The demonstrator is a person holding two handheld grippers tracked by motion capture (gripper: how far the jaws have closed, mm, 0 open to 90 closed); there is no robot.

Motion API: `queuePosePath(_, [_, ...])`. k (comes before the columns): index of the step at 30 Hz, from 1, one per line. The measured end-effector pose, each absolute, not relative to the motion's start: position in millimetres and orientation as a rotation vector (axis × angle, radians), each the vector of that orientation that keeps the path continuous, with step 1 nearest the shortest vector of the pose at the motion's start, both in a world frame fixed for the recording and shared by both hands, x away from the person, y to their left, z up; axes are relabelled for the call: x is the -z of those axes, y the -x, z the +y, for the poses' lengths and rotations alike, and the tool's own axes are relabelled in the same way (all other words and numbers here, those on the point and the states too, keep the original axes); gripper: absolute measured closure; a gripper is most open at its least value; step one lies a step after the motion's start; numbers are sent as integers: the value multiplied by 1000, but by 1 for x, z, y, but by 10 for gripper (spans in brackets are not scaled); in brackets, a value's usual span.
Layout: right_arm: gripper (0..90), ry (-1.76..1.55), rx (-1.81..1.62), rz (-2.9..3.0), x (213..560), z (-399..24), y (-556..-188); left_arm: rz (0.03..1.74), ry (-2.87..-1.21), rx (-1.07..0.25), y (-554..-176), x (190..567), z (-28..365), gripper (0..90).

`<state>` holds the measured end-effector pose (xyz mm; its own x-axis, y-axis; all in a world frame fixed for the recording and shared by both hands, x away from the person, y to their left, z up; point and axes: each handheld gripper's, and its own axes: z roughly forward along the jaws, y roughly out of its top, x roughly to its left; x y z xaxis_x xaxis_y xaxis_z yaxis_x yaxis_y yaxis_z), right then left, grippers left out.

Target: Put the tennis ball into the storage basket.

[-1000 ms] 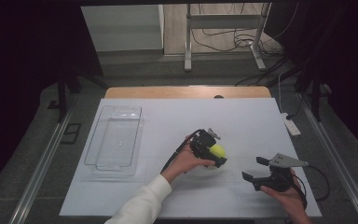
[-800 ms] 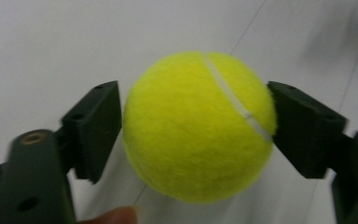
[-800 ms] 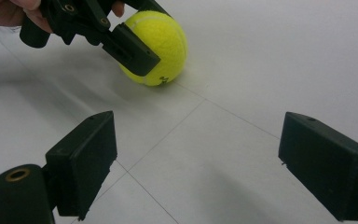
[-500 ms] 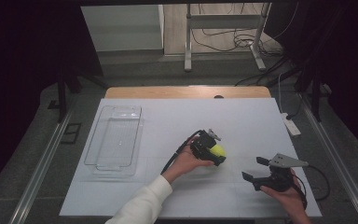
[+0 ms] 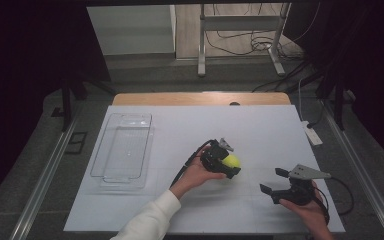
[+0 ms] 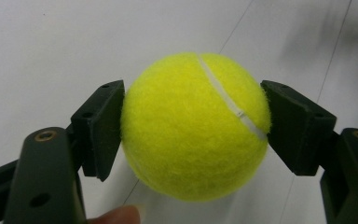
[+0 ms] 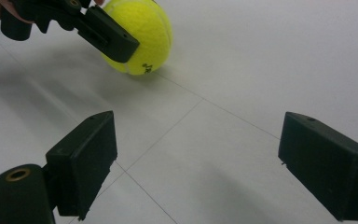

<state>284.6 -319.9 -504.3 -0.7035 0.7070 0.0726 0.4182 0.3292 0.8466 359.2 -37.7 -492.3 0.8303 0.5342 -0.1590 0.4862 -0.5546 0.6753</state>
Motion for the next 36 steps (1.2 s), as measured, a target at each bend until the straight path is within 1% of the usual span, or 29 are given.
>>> queuePosePath(20, [120,-1011,-1314,2286,504,-320,-284,769,-2185,-126,-350,481,-12,267])
queuePosePath(36, [120,-1016,-1311,2285,504,-320,-283,746,-2128,-185,-331,469,12,267])
